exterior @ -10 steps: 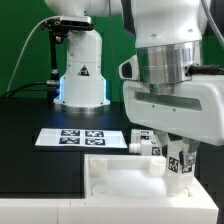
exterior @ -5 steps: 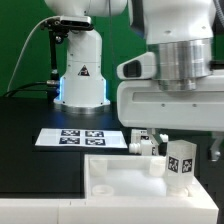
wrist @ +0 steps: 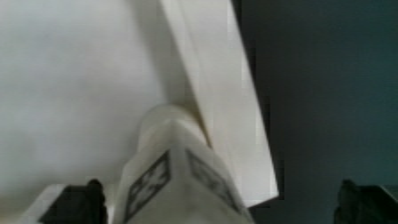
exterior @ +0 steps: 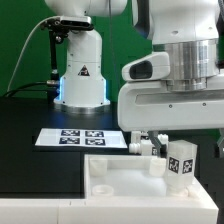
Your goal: Assemble one leg
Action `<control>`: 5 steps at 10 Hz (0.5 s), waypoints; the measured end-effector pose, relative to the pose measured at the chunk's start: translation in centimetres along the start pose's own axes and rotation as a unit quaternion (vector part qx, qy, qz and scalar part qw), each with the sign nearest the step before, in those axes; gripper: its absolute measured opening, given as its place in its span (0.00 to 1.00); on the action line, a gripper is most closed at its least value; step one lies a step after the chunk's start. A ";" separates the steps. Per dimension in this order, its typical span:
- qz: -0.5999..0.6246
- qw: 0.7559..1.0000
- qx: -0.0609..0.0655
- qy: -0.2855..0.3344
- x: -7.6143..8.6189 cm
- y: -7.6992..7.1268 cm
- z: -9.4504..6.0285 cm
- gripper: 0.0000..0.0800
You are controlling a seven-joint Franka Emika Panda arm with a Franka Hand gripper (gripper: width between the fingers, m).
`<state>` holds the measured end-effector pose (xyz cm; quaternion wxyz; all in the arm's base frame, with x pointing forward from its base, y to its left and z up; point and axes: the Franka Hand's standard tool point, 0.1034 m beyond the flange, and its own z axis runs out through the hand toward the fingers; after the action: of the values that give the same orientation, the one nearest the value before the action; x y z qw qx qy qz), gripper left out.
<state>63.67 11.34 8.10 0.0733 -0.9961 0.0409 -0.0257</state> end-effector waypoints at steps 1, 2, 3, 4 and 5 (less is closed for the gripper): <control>-0.060 0.998 -0.008 0.002 0.2 0.4 0.2 0.81; -0.095 0.995 -0.014 0.004 0.1 0.0 0.5 0.81; -0.099 0.995 -0.013 0.007 0.1 -0.4 0.6 0.81; -0.082 0.997 -0.013 0.008 0.2 -0.2 0.6 0.66; -0.082 0.997 -0.013 0.008 0.2 -0.1 0.6 0.49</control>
Offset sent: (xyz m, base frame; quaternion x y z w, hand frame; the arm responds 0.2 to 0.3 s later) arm 0.0000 0.0000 0.0000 0.0000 0.0000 0.0650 0.9979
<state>63.90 11.53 7.57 0.0572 -0.9968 -0.0396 -0.0390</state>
